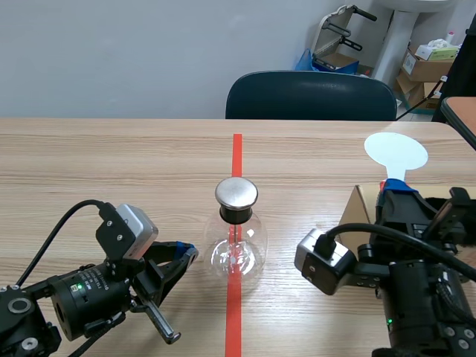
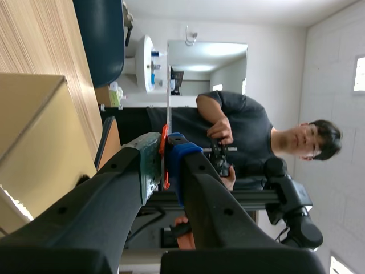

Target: Do the electroscope experiment

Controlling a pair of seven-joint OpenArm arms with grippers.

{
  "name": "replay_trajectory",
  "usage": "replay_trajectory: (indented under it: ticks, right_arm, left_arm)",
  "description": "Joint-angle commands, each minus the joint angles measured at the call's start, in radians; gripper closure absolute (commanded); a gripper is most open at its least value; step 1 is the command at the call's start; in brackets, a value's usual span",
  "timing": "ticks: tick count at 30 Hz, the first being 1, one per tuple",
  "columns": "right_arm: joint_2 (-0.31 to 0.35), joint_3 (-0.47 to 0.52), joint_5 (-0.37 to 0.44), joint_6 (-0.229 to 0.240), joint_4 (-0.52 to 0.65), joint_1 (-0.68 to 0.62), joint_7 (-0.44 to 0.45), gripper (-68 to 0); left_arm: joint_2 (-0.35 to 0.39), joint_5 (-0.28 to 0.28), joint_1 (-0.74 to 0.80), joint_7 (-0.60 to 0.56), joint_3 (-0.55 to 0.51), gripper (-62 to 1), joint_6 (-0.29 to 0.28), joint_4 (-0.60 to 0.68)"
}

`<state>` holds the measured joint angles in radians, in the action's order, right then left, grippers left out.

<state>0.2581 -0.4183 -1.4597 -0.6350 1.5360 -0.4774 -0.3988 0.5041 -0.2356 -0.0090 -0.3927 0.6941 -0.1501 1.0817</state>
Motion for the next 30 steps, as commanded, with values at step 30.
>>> replay_trajectory:
  ticks: [30]
  right_arm:
    - [0.005, 0.006, -0.001, -0.007, 0.005, 0.006, 0.723, -2.0]
  left_arm:
    - [-0.008, -0.006, -0.003, -0.010, -0.003, -4.1, 0.002, 0.015]
